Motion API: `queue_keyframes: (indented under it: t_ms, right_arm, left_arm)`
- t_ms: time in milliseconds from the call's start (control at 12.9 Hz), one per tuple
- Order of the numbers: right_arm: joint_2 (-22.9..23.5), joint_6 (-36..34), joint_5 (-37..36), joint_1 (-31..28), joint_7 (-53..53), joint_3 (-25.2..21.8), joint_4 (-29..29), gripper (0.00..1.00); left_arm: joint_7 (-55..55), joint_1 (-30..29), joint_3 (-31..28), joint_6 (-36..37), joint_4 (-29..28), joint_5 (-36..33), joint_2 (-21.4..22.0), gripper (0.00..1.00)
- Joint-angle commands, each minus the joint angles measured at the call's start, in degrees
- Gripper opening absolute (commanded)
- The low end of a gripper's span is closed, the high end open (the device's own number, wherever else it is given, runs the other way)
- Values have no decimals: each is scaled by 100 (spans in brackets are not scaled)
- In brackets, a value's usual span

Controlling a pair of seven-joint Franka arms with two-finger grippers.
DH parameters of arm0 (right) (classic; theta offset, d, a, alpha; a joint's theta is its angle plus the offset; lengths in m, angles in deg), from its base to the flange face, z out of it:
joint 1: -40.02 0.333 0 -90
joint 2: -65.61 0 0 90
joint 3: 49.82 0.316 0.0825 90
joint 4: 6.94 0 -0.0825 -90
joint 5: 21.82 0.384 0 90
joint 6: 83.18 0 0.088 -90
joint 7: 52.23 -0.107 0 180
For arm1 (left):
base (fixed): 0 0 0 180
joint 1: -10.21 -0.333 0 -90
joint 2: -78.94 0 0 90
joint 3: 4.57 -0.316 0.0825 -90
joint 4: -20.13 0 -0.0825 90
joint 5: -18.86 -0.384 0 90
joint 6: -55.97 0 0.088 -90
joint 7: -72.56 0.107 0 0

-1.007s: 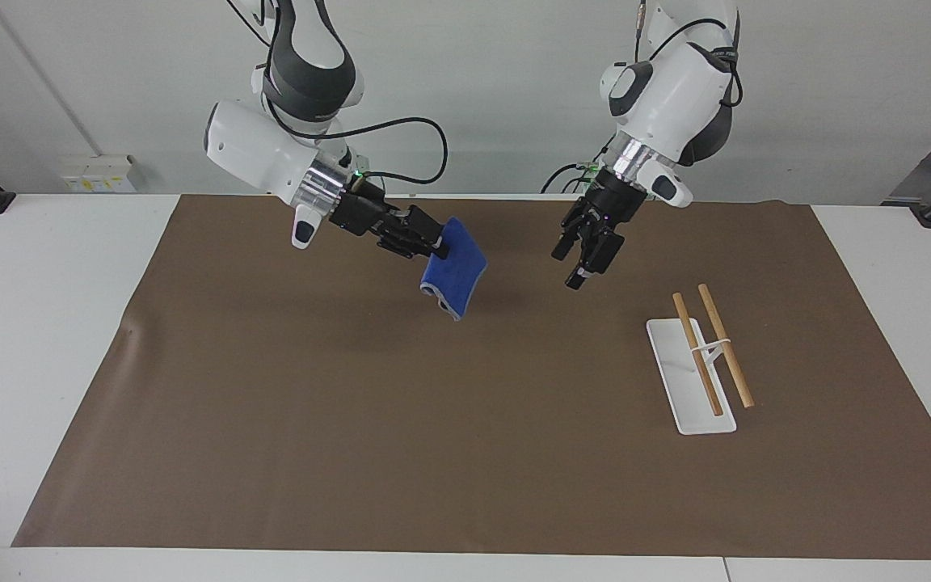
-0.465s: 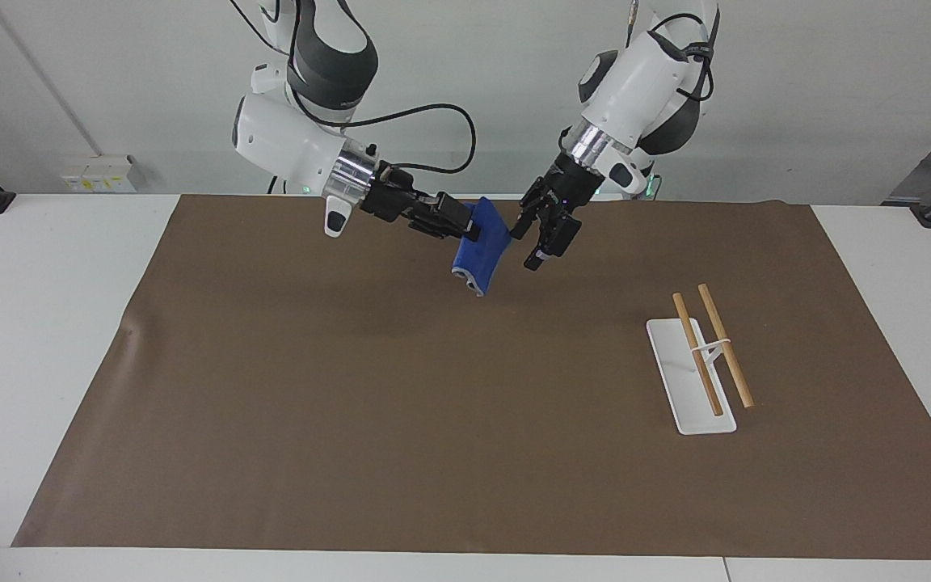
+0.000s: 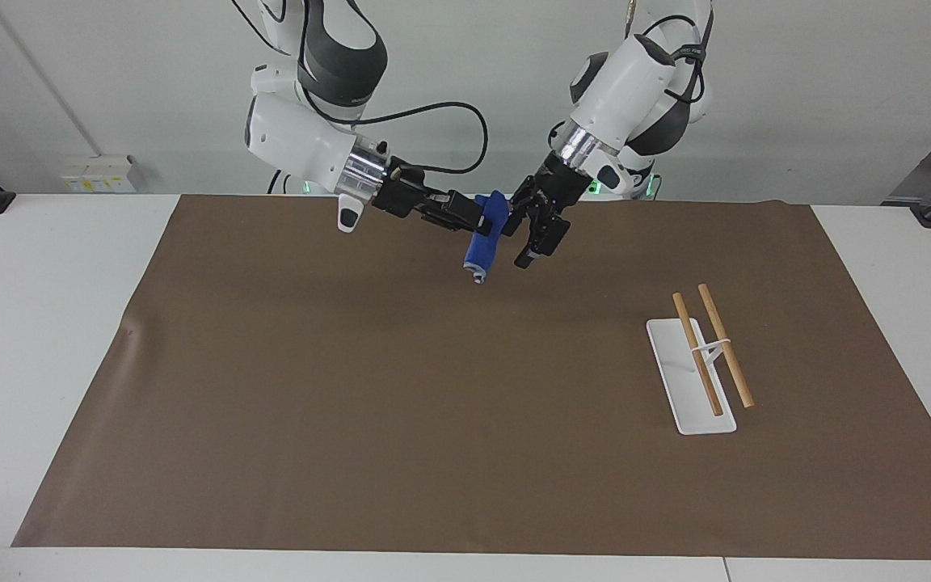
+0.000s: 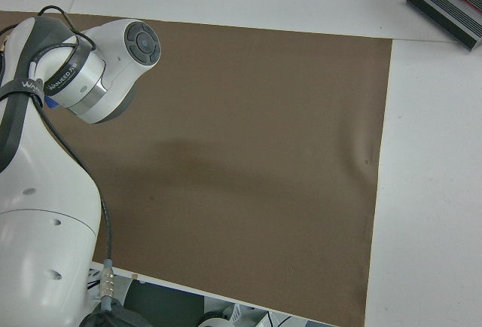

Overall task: Right arm passes towel to left arm to hang
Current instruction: 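Close the left gripper on the towel held by the right gripper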

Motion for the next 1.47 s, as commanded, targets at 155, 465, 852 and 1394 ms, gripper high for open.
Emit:
queue_keyframes:
  t_ms: [155,465,852,1394]
  right_arm:
    - [-77,190,52,192,-11,59,-144,15]
    - [-121,225,34,-149,349,6,-119,15]
    - [-95,243,43,-203,236,41,-119,15]
    - [-86,304,43,113,-563,59,-180,15]
  left_arm:
    - [-46,-211,-64,281,-246,78,199,100]
    - [103,-888,-64,1080,-246,34,269,100]
    - [245,-1101,-47,1592,-246,34,340,100]
    - [-1099,-512,-20,1504,-246,34,366,100]
